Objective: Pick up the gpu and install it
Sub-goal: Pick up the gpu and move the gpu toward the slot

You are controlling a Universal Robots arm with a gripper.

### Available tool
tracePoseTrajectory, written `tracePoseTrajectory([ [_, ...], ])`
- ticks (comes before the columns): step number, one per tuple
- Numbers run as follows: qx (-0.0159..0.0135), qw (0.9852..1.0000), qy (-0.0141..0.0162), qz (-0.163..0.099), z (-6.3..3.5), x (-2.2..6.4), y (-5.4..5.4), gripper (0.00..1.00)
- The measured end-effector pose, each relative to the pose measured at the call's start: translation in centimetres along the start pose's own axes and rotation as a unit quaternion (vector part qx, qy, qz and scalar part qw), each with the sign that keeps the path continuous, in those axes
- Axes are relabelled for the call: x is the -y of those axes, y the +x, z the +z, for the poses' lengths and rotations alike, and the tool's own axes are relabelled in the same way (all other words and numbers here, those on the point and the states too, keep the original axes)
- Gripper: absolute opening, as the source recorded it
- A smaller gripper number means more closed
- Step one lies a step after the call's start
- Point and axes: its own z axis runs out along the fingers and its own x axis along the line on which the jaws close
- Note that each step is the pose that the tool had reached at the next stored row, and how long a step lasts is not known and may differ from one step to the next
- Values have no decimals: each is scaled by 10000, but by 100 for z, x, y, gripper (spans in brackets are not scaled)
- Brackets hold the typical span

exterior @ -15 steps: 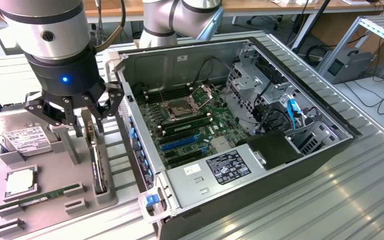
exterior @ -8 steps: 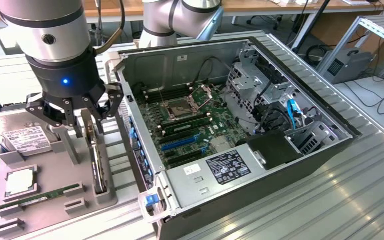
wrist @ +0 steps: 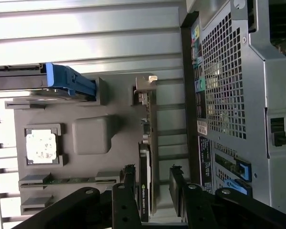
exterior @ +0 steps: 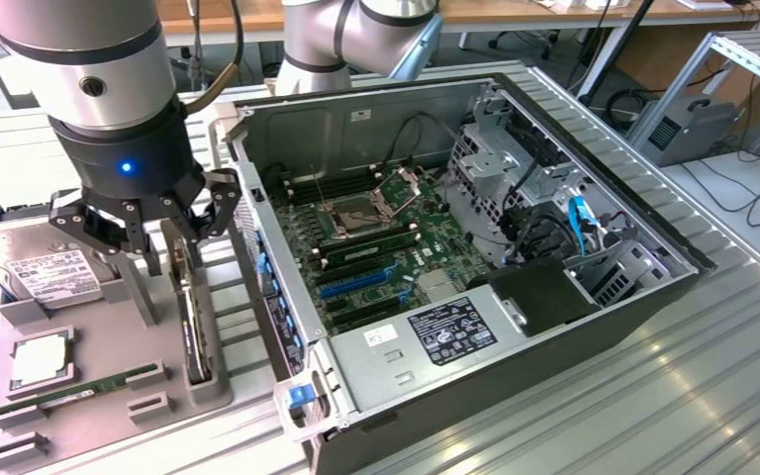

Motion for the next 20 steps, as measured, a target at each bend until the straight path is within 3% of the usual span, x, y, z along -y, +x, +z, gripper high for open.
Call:
tracePoseTrajectory([
  [20, 0, 10000, 0, 0, 63, 3, 25, 42],
])
